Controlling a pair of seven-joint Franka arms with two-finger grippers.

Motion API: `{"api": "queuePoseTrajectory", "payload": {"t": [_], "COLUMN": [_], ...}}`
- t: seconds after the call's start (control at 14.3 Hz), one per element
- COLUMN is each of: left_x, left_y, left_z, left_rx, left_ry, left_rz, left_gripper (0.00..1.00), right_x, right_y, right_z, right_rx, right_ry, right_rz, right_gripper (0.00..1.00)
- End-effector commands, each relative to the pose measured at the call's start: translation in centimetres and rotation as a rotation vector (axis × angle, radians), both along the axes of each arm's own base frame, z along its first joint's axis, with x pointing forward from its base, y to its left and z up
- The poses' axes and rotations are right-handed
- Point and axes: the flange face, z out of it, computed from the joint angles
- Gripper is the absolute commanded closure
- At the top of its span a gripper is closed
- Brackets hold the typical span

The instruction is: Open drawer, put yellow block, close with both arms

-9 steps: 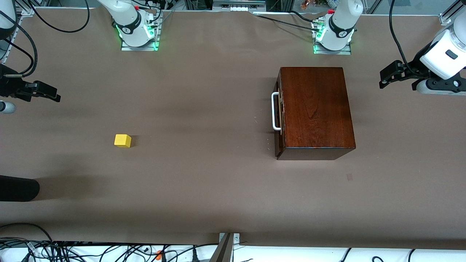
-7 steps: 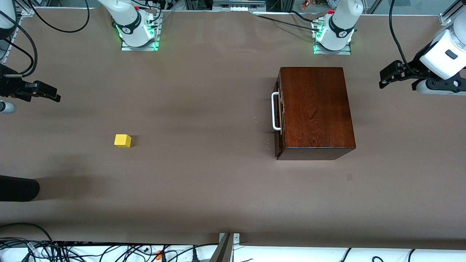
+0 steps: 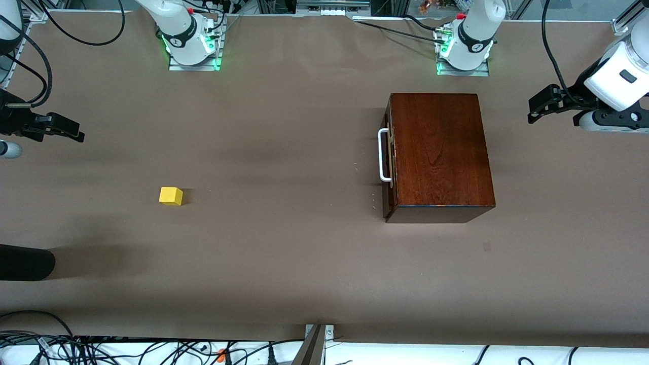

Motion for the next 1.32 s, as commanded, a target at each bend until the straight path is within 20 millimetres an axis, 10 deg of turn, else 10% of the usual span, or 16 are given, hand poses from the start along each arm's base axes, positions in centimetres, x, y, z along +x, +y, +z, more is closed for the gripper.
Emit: {"api": "queuePoseTrajectory", "payload": {"t": [0.0,0.42,1.25], "left_x": [0.2,0.0,-6.5], "left_y": [-0.2,-2.9,-33.7], "left_z": [0.4,0.7,-4.5], "left_rx": [0.005,-0.020,0.046], "left_ry": [-0.002,-0.007,0.021], "left_rz": [-0.009,0.010,0.062], "left_gripper": [0.00,0.00,0.00], "right_x": [0.4,0.4,0.4], "right_y": [-0.1,-0.2,-0.2], "right_z": [0.4,0.4,0.4], "right_rx": [0.010,0.012,0.012], "right_ry": [-0.007,-0.008,-0.008], "right_rz": [-0.008,-0.010,-0.010], "right_gripper": [0.00,0.00,0.00]}}
